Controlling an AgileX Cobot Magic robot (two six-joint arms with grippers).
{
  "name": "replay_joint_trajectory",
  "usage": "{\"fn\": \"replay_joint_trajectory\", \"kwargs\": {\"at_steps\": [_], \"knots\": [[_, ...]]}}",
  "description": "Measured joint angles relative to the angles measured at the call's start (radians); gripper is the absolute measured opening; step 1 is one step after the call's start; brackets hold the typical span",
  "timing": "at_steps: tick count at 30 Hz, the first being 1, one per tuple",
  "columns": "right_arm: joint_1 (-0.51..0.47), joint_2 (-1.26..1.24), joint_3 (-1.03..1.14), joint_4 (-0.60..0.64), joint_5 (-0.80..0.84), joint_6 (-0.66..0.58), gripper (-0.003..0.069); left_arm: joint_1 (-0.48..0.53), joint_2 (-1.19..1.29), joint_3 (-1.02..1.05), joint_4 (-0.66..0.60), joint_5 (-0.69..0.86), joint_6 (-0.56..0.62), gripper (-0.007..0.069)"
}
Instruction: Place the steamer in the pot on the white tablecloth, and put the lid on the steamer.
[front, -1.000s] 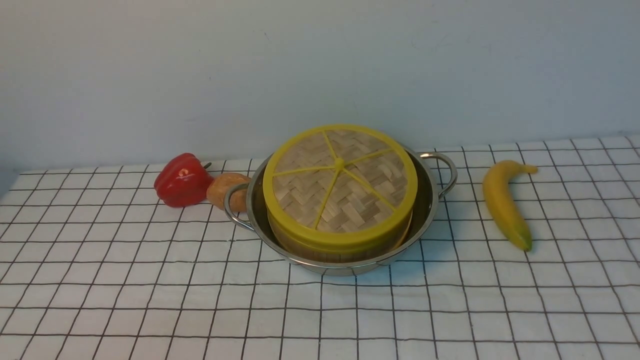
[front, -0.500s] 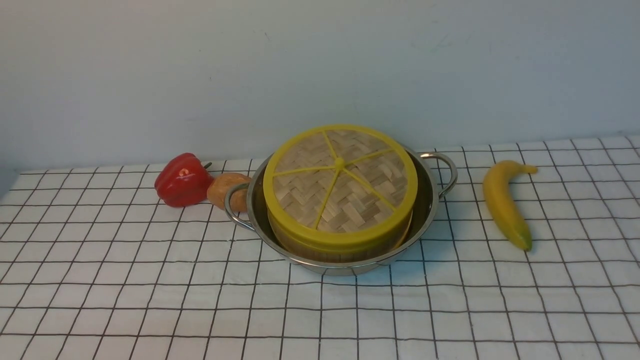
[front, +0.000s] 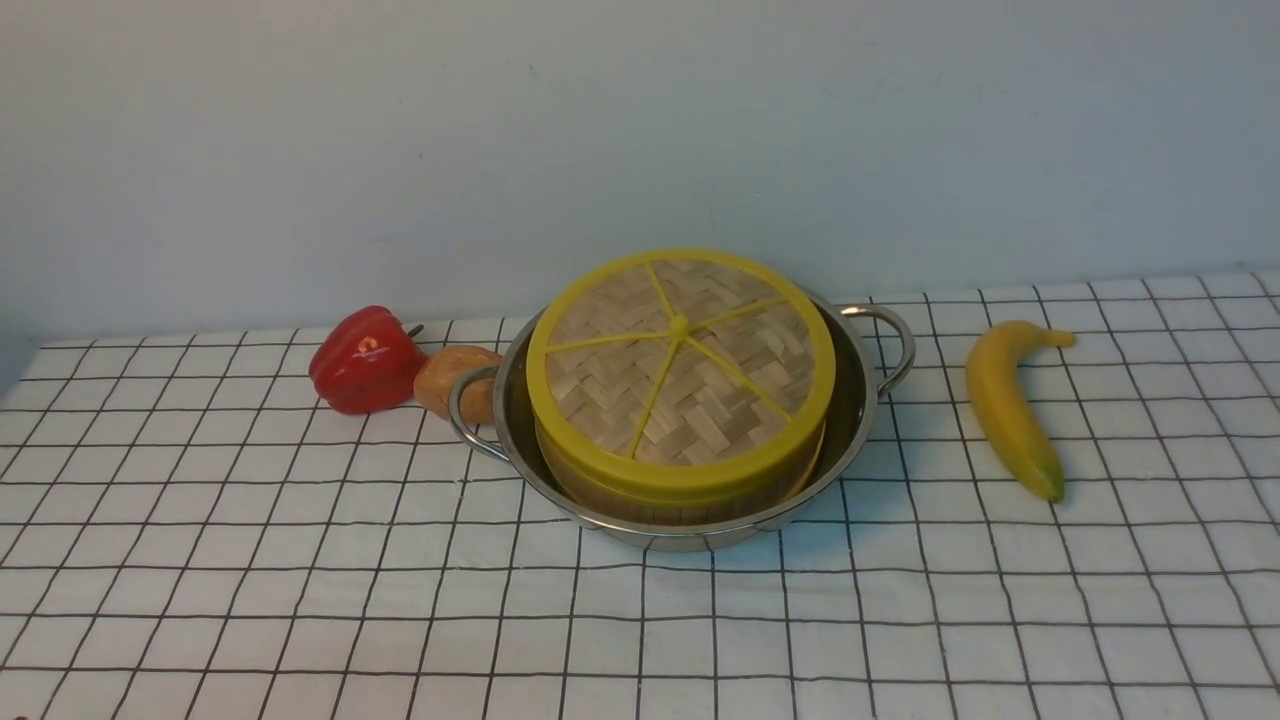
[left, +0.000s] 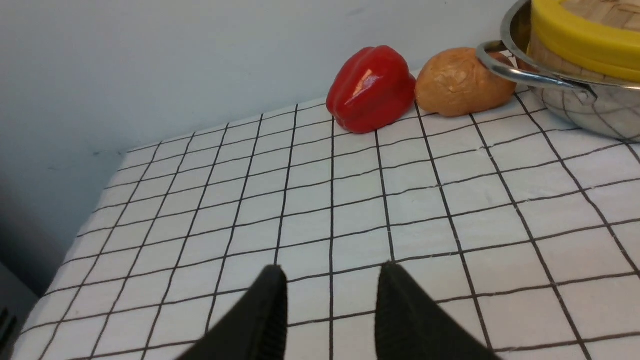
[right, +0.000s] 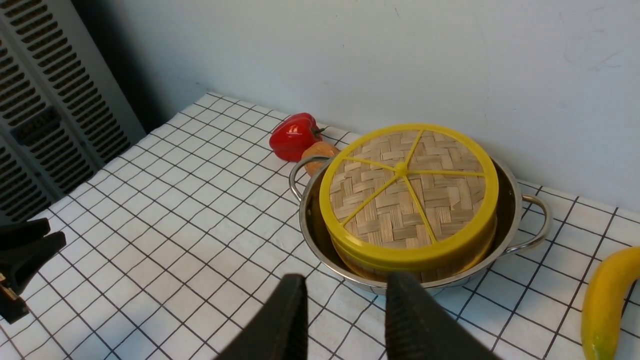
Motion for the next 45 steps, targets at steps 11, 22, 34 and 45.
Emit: {"fn": "replay_joint_trajectory", "kwargs": {"at_steps": [11, 22, 34, 45], "knots": [[0.000, 0.000, 0.000, -0.002, -0.001, -0.002, 0.0240, 0.000, 0.000, 0.000, -0.003, 0.000, 0.010, 0.0242], [-0.164, -0.104, 0.266, -0.154, -0.353, -0.030, 0.0240, 0.000, 0.000, 0.000, -0.003, 0.000, 0.010, 0.0243], [-0.332, -0.429, 0.756, -0.195, -0.634, -0.030, 0.0240, 0.000, 0.000, 0.000, -0.003, 0.000, 0.010, 0.0243], [-0.328, -0.631, 0.991, -0.283, -0.768, -0.026, 0.0240, 0.000, 0.000, 0.000, -0.003, 0.000, 0.010, 0.0243]]}}
